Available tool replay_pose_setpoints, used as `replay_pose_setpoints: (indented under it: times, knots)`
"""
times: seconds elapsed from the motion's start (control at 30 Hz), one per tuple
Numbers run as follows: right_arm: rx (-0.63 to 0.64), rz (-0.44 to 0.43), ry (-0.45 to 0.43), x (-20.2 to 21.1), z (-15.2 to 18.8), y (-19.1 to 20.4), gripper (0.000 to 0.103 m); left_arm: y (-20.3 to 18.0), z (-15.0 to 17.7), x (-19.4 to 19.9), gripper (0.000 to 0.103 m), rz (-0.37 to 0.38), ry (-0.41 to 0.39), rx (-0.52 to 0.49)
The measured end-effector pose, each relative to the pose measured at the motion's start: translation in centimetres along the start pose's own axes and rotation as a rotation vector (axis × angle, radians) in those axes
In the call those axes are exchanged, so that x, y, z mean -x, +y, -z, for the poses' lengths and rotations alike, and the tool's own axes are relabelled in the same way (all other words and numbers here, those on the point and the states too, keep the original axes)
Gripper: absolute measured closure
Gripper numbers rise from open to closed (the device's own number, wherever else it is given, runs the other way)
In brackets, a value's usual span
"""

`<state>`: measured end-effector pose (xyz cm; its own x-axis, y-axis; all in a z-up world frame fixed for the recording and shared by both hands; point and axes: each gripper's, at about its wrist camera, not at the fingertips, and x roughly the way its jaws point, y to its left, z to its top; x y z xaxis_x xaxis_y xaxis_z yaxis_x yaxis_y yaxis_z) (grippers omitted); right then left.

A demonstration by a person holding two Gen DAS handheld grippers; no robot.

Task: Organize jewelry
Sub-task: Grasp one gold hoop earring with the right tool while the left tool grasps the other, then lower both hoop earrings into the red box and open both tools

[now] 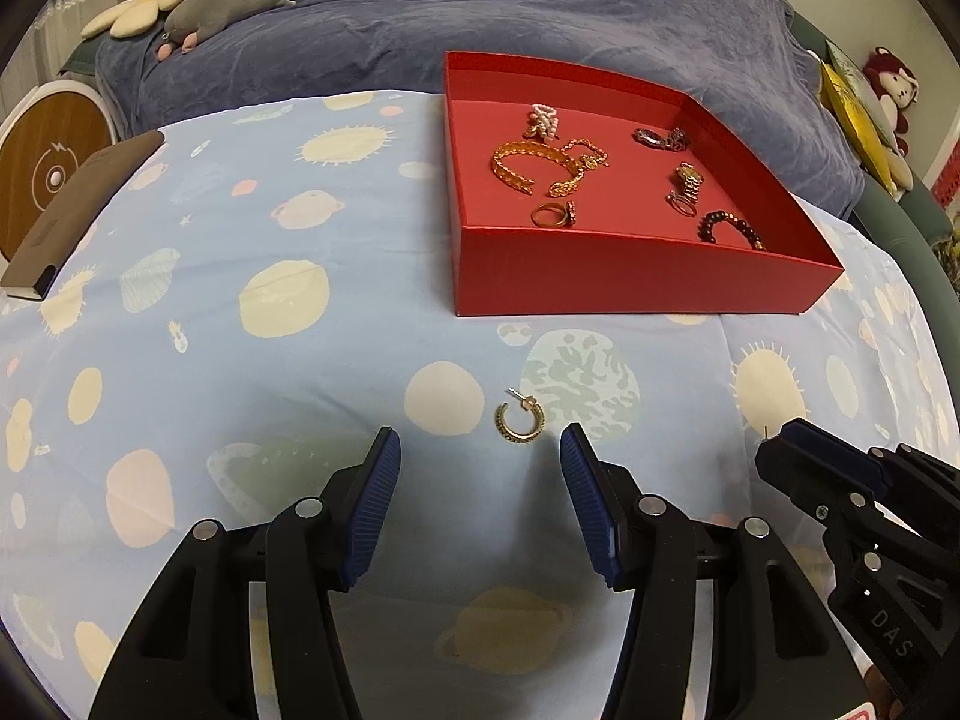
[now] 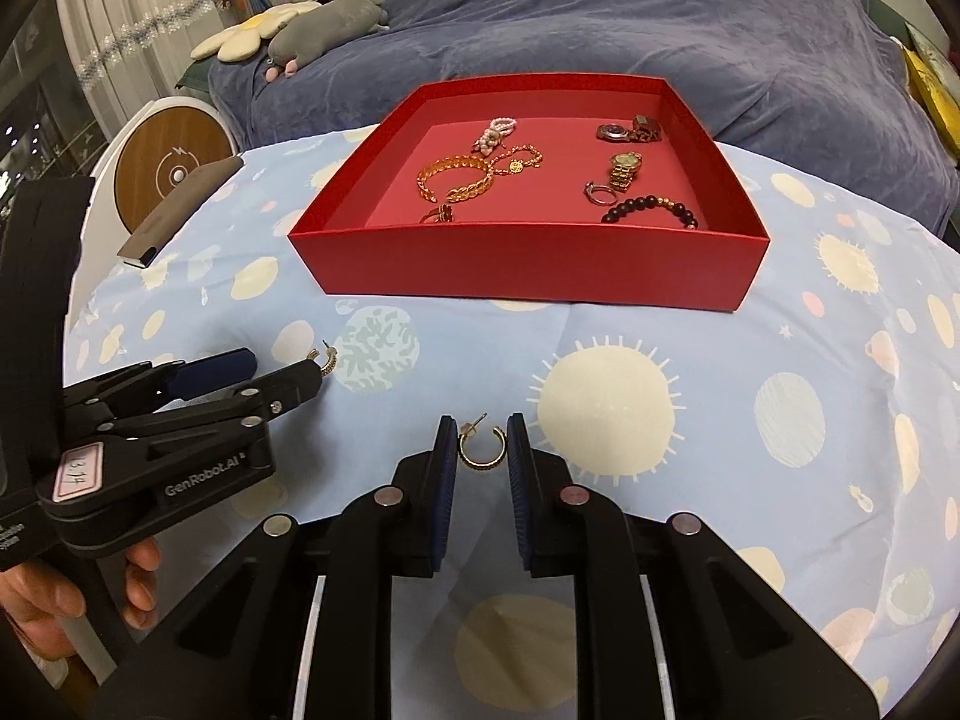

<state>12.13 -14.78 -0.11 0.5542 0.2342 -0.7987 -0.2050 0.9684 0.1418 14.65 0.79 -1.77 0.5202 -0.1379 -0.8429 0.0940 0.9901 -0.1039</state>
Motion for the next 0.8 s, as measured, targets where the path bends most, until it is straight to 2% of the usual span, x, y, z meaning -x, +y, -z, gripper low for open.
replay_pose_setpoints:
  times: [0.1, 0.43, 0.8]
  knots:
    - [-0.009, -0.003, 0.004, 0.0, 0.0, -0.1, 0.087, -0.7, -0.1, -0.3, 0.052, -0.007, -0.014, -0.018]
    - [-0.017, -0.002, 0.009, 0.0, 0.0, -0.6, 0.087, -1.6, -0.6, -0.8, 0.088, -0.024, -0.025, -0.047]
    - [-0.023, -0.009, -0.012, 0.7, -0.3, -0.7, 0.087, -2.2, -0.9, 0.1, 0.089, 0.000, -0.033, -0.042]
